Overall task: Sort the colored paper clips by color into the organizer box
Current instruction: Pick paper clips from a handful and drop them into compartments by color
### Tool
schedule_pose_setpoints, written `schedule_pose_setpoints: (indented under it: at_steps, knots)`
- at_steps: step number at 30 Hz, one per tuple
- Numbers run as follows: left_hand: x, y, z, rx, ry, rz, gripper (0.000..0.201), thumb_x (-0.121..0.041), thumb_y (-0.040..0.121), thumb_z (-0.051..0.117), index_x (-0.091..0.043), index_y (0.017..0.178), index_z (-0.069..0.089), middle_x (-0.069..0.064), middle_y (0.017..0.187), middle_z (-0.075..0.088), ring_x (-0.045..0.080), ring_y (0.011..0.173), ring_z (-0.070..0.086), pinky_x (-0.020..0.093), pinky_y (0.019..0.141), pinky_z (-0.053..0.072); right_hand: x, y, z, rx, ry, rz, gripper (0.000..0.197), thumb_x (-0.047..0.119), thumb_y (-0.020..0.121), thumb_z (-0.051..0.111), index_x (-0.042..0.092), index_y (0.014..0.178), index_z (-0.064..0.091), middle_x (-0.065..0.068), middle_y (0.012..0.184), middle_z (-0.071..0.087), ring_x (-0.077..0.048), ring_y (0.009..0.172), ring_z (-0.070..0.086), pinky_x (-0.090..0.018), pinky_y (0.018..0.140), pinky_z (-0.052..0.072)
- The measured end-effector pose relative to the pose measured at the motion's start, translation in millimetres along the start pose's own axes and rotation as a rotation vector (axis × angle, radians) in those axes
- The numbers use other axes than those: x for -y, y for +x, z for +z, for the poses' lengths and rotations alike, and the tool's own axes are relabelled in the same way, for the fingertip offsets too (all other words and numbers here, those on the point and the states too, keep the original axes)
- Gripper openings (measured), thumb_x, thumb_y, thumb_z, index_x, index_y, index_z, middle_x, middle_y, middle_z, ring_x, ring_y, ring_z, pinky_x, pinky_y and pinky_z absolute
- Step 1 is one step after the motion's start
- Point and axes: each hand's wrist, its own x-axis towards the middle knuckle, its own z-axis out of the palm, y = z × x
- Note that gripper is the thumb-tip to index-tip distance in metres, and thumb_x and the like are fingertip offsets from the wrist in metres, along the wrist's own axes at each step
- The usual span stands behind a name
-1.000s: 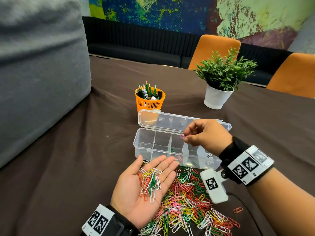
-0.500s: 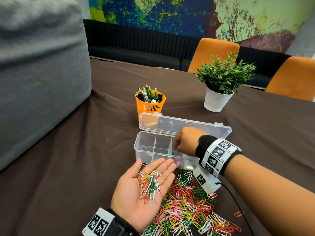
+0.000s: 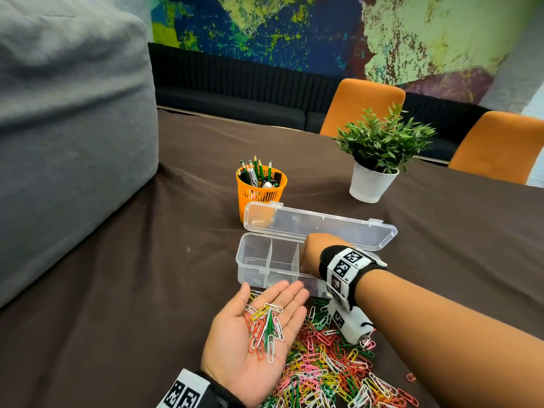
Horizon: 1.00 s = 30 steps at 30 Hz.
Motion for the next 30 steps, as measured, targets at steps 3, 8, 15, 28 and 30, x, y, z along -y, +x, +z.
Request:
schedule_pose_setpoints:
  at_steps: [3, 8, 15, 28, 30]
  knots:
    - [1, -1, 1, 0.008, 0.012, 0.000, 0.063, -0.042, 0.100, 0.042, 0.013, 0.130, 0.051, 0.035, 0.126, 0.060, 0.045, 0.126, 0.053, 0.052, 0.108, 0.038, 0, 1, 1, 0.003, 0.021, 0.018, 0.013, 0.020, 0.081, 0.063, 0.015, 0.070, 0.061, -0.005, 0.070, 0.064, -0.025, 0.068, 0.065, -0.033, 0.067, 0.057]
    - [2, -3, 3, 0.004, 0.022, 0.017, 0.063, -0.042, 0.101, 0.042, 0.013, 0.131, 0.051, 0.034, 0.126, 0.061, 0.045, 0.124, 0.054, 0.052, 0.109, 0.037, 4, 1, 0, 0.005, 0.038, 0.041, 0.014, 0.019, 0.084, 0.057, 0.015, 0.071, 0.056, -0.005, 0.073, 0.062, -0.027, 0.072, 0.064, -0.037, 0.077, 0.058]
    - [2, -3, 2, -0.014, 0.039, 0.031, 0.064, -0.043, 0.101, 0.042, 0.011, 0.133, 0.050, 0.033, 0.127, 0.060, 0.044, 0.124, 0.055, 0.051, 0.110, 0.037, 9, 2, -2, 0.046, -0.064, 0.014, 0.011, 0.017, 0.080, 0.065, 0.014, 0.071, 0.060, -0.006, 0.071, 0.065, -0.026, 0.069, 0.066, -0.035, 0.072, 0.058]
    - [-1, 2, -5, -0.008, 0.036, 0.038, 0.064, -0.043, 0.100, 0.042, 0.011, 0.133, 0.051, 0.032, 0.129, 0.060, 0.043, 0.127, 0.053, 0.050, 0.113, 0.035, -13, -49, -27, 0.010, 0.314, -0.137, 0.004, 0.024, 0.079, 0.073, 0.020, 0.081, 0.073, 0.002, 0.079, 0.068, -0.016, 0.075, 0.062, -0.028, 0.075, 0.055]
    - [-1, 3, -6, -0.001, 0.032, 0.045, 0.064, -0.043, 0.100, 0.042, 0.012, 0.132, 0.051, 0.032, 0.128, 0.060, 0.043, 0.127, 0.053, 0.051, 0.112, 0.035, -20, -53, -27, -0.011, 0.365, -0.146, 0.007, 0.024, 0.077, 0.074, 0.021, 0.074, 0.069, 0.002, 0.074, 0.066, -0.016, 0.070, 0.060, -0.029, 0.071, 0.054]
